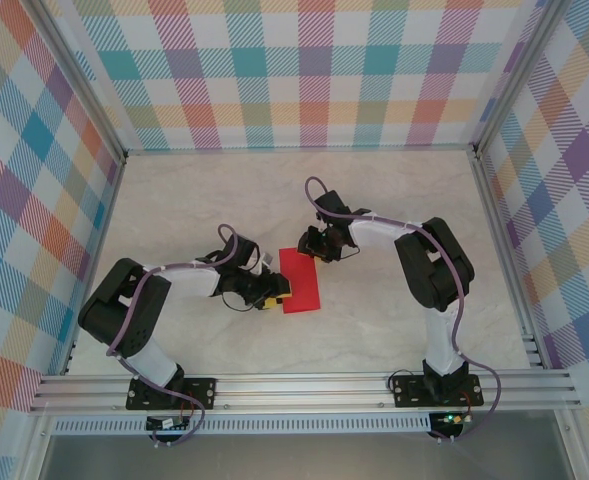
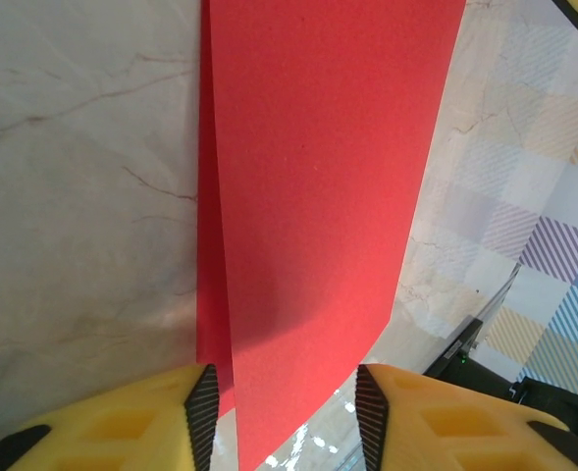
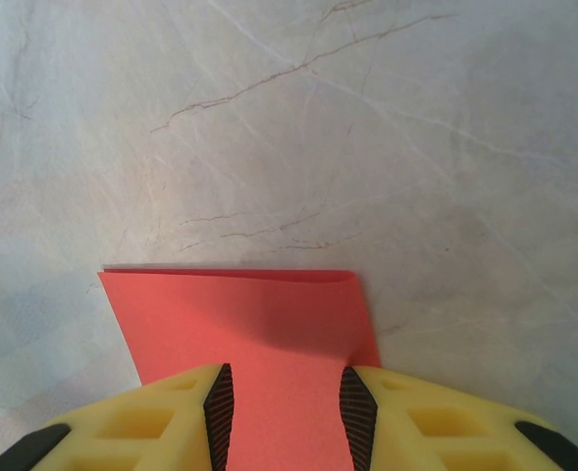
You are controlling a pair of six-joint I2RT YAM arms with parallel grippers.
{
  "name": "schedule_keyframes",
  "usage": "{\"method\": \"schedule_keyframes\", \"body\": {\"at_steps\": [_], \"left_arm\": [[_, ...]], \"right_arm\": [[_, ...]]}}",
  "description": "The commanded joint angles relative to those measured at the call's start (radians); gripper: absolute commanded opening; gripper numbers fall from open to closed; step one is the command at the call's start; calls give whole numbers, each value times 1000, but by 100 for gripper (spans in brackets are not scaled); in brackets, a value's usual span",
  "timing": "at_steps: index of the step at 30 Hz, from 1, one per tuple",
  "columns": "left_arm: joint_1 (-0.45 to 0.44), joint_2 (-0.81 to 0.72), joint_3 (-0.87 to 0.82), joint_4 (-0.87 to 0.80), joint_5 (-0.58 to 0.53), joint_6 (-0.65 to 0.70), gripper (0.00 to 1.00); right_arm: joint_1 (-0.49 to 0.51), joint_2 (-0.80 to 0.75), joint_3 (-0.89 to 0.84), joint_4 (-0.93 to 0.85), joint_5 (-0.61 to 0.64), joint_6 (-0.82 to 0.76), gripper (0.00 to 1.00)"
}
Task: Fold a paper plane with a square sheet of paper (pick it up from the middle)
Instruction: Fold the triangle a second time at the center of the table.
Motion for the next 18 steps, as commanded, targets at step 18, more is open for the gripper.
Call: {"method": "schedule_keyframes", "body": {"at_steps": [18], "left_arm": [[-14, 54, -23, 191, -39, -41, 20]], "right_arm": [[-7, 6, -77, 5, -14, 12, 38]]}}
